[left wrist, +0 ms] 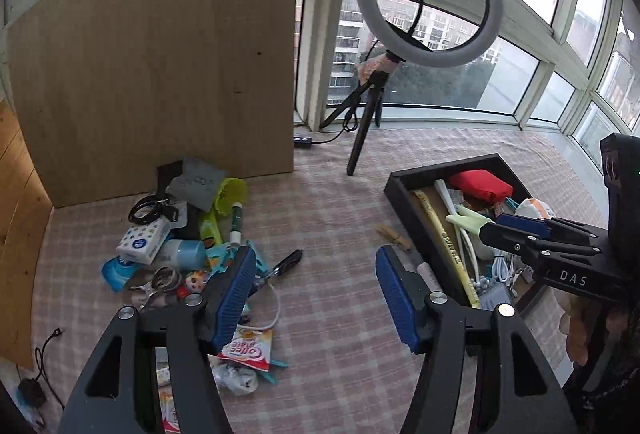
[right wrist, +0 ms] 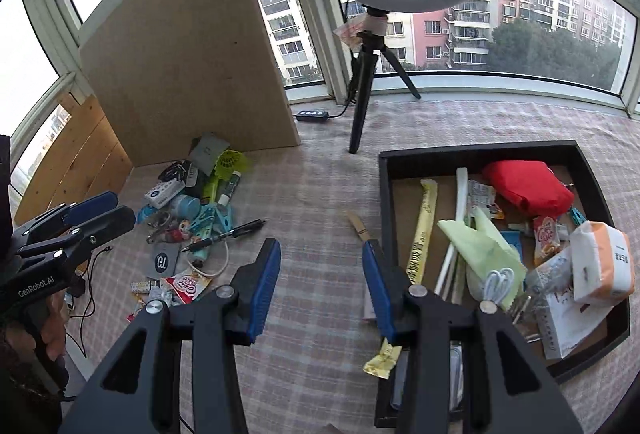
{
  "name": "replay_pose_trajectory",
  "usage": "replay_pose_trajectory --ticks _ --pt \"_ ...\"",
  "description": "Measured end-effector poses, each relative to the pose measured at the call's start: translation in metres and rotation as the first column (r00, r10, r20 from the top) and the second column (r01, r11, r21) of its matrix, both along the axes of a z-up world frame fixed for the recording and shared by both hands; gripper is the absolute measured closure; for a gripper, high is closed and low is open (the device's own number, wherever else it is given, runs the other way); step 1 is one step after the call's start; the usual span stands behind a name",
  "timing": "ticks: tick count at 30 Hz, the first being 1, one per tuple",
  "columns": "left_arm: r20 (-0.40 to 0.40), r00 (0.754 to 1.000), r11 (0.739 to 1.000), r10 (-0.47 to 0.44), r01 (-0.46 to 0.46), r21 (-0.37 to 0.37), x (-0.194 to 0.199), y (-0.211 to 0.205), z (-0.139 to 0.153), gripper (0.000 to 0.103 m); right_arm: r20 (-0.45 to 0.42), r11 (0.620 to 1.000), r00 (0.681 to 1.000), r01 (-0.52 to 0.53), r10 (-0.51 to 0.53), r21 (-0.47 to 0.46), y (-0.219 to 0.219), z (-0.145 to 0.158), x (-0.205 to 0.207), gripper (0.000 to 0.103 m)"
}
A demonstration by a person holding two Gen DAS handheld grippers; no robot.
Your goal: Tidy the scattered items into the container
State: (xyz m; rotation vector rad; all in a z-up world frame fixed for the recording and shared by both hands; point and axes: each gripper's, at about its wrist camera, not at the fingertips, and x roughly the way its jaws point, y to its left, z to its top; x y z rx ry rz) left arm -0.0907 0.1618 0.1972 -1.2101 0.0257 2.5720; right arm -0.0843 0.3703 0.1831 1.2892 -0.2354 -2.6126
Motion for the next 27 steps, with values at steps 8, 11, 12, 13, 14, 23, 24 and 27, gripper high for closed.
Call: replay_pose_trajectory --ticks 8,11,12,13,14,23,24,27 --pt "0.019 0.99 0.989 0.143 -0.144 0.033 0.026 -0.08 -0.004 0.027 -0.034 0.999 0.999 -0.028 0.03 0.044 -0.066 0.001 0.016 0.046" --pt "0.026 0.982 0.982 0.187 -0.187 0.014 0.039 -0.101 -0.009 0.026 -0.052 0.996 0.999 0.008 -0.003 0.09 -0.082 -0.002 0.03 0.045" --pt "0.027 0.978 0.978 0.206 -0.207 0.007 0.043 -0.107 -0.012 0.025 -0.064 0.994 0.998 0.027 -0.021 0.106 -0.085 -0.002 0.036 0.043" --pt "0.031 0.973 0.974 0.227 -0.227 -0.004 0.047 -0.112 -0.014 0.025 -0.078 0.992 0.996 0.048 -0.039 0.117 -0.087 -0.002 0.041 0.037" --pt "0.035 0.969 0.97 0.245 -0.244 -0.016 0.05 -0.116 -0.017 0.025 -0.092 0.99 0.994 0.064 -0.053 0.122 -0.089 -0.001 0.047 0.035" --pt "0.111 0.939 0.945 0.325 -0.327 -0.005 0.081 -0.129 -0.049 0.025 -0.09 0.984 0.992 0.096 -0.083 0.148 -0.091 -0.023 0.078 0.033" --pt "0.113 0.939 0.945 0.325 -0.328 0.001 0.084 -0.128 -0.049 0.025 -0.081 0.985 0.993 0.095 -0.083 0.145 -0.09 -0.025 0.08 0.033" --pt "0.105 0.941 0.945 0.321 -0.325 0.022 0.088 -0.125 -0.046 0.025 -0.066 0.986 0.994 0.096 -0.088 0.139 -0.085 -0.031 0.082 0.033"
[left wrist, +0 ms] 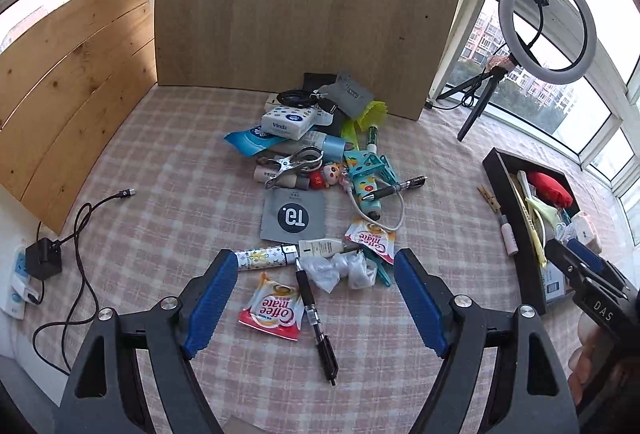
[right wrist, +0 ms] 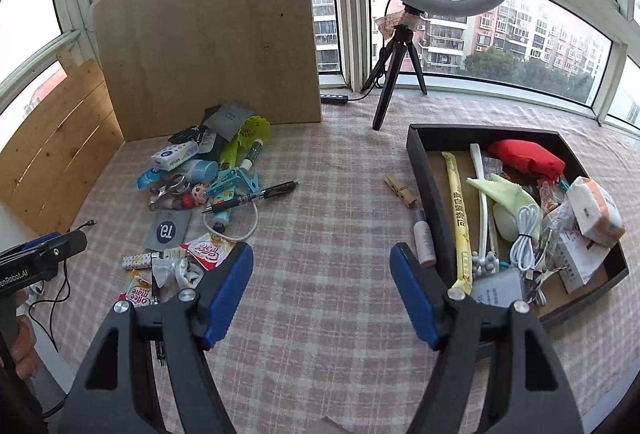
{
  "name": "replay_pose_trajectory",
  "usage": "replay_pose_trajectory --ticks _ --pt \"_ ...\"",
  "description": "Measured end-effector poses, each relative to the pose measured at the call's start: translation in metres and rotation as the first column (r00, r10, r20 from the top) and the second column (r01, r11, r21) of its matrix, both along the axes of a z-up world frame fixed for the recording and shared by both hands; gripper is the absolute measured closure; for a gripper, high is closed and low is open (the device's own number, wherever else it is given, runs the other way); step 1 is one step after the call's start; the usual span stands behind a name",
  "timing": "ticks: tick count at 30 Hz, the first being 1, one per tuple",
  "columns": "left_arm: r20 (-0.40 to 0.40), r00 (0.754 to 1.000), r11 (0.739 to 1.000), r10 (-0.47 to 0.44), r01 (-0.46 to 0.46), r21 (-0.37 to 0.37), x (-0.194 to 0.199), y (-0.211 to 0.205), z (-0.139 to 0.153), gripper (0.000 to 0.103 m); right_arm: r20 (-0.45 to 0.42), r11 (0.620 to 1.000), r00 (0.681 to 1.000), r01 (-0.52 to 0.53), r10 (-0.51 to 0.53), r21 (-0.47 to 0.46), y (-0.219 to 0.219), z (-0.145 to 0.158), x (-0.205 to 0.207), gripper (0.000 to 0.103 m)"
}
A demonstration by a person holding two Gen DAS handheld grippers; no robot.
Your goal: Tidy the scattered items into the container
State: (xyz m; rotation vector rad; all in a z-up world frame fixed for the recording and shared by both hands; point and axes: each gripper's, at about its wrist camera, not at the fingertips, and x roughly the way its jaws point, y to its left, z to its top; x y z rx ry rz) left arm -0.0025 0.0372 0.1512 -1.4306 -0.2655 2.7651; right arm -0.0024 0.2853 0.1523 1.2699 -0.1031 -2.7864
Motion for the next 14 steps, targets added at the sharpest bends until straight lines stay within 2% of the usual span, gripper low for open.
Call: replay_pose_trajectory --ticks 5,10,14 --pt "-0.023 1.0 0.996 -0.017 0.015 -0.085 0.001 0.012 0.008 0.025 0.006 1.0 1.0 0.004 -0.004 -0.007 0.005 -0.004 0.0 0.033" --pt "-0.027 0.999 0.997 -0.026 0.024 -0.071 0.0 0.015 0.01 0.025 0.006 1.0 1.0 -0.001 0.001 -0.004 0.005 -0.005 -0.002 0.033" --pt "-0.029 0.999 0.995 -0.035 0.032 -0.095 0.001 0.019 0.01 0.024 0.02 1.0 1.0 0.002 -0.002 -0.014 0.006 -0.009 -0.003 0.033"
